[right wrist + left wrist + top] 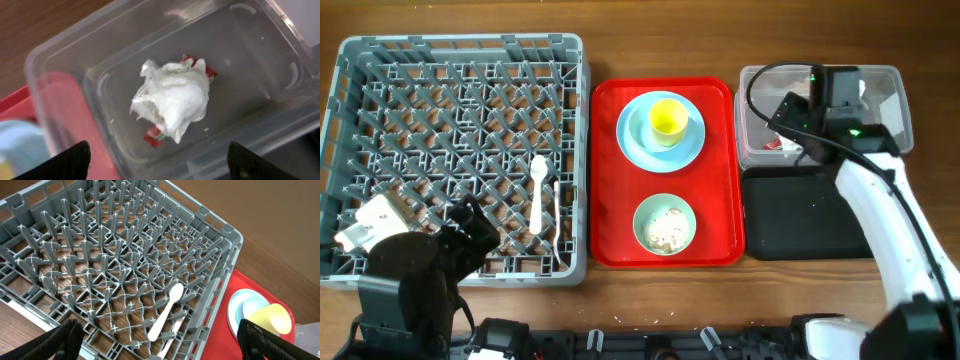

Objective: Sort waste into correct bins and load items into the dishwasher rack
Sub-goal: 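Carry the white tissue into the clear bin and release it, then grasp the rim of the green rice bowl with the right gripper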

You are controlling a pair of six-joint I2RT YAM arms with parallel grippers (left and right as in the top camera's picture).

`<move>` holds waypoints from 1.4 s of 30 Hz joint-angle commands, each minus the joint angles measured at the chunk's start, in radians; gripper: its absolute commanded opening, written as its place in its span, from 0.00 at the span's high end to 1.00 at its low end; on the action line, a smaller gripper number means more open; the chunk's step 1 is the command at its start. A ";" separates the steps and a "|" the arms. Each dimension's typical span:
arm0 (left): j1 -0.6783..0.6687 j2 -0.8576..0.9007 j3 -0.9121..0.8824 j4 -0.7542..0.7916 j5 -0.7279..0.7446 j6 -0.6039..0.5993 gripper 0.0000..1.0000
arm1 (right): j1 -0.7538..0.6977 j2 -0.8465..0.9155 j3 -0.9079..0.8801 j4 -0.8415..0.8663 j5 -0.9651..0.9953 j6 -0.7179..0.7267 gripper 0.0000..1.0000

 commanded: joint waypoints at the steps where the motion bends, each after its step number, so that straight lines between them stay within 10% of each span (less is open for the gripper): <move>1: 0.004 -0.002 0.004 0.003 -0.017 -0.009 0.00 | 0.001 -0.160 0.051 -0.057 -0.282 -0.134 0.16; 4: 0.004 -0.002 0.004 0.003 -0.017 -0.009 0.00 | 0.028 -0.241 0.050 -0.172 -0.473 -0.160 0.39; 6: 0.004 -0.002 0.004 0.003 -0.017 -0.009 0.00 | 0.077 -0.254 0.050 -0.259 -0.534 -0.163 0.96; 17: 0.004 -0.002 0.004 0.003 -0.017 -0.009 0.00 | 0.676 -0.043 -0.190 -0.032 -0.219 0.118 0.94; 42: 0.004 -0.002 0.004 0.003 -0.017 -0.009 0.00 | 0.412 0.206 -0.150 0.002 0.083 0.116 0.81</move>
